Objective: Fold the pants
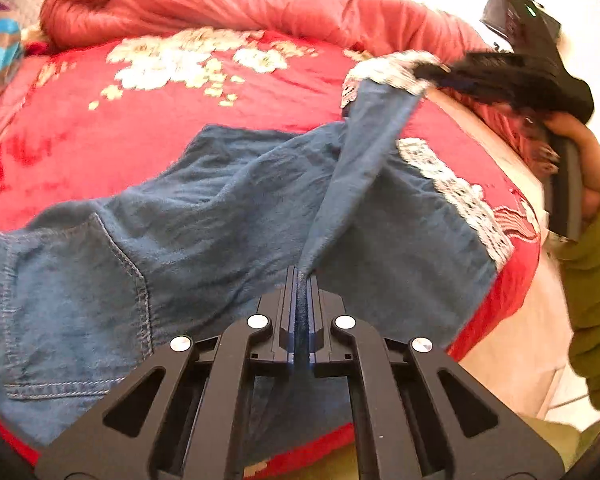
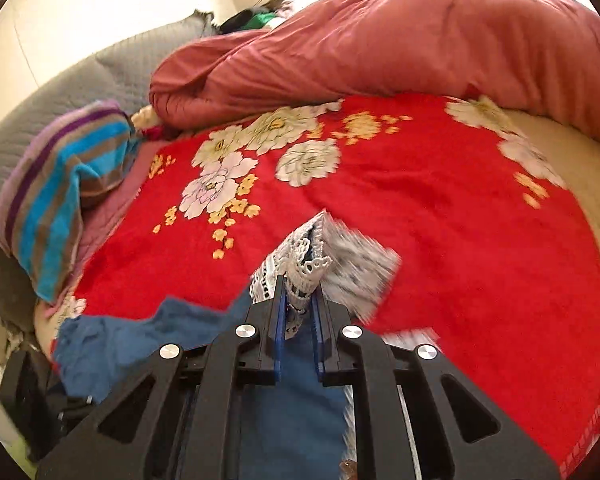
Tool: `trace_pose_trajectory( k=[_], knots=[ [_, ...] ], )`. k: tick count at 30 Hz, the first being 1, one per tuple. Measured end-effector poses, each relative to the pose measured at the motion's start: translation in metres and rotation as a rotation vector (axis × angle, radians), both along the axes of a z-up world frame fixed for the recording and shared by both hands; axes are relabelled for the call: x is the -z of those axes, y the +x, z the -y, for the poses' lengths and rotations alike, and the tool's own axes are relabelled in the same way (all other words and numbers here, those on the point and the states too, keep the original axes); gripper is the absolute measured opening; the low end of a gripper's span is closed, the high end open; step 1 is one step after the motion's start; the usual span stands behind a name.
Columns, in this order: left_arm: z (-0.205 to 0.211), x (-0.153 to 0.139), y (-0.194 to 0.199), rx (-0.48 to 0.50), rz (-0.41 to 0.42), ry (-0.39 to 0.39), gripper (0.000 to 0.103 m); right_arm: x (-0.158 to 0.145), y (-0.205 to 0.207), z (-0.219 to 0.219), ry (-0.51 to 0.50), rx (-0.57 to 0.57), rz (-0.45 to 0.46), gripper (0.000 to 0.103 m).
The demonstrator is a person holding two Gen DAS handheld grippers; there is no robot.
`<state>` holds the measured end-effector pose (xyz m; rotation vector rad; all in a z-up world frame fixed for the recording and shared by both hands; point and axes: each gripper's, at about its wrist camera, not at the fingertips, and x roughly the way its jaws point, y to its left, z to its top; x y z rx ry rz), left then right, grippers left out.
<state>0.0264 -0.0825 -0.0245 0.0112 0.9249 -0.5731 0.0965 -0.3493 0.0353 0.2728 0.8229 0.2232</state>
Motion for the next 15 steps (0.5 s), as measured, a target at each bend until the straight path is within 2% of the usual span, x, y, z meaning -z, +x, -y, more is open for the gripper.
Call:
trace_pose_trajectory(
  k=[5, 12, 15],
  knots=[
    [-0.001, -0.017, -0.020, 0.045, 0.076, 0.036, 0.000, -0.003, -0.068, 0.018, 0.036, 0.027, -0.017, 0.010],
    [-0.002, -0.017, -0.035, 0.083, 0.083, 0.062, 0.000, 0.030, -0.124, 0.023, 0.074, 0.068, -0.124, 0.010],
    [0.001, -0.013, -0.041, 0.098, 0.085, 0.084, 0.000, 0.038, -0.138, 0.026, 0.099, 0.085, -0.132, 0.009]
  ],
)
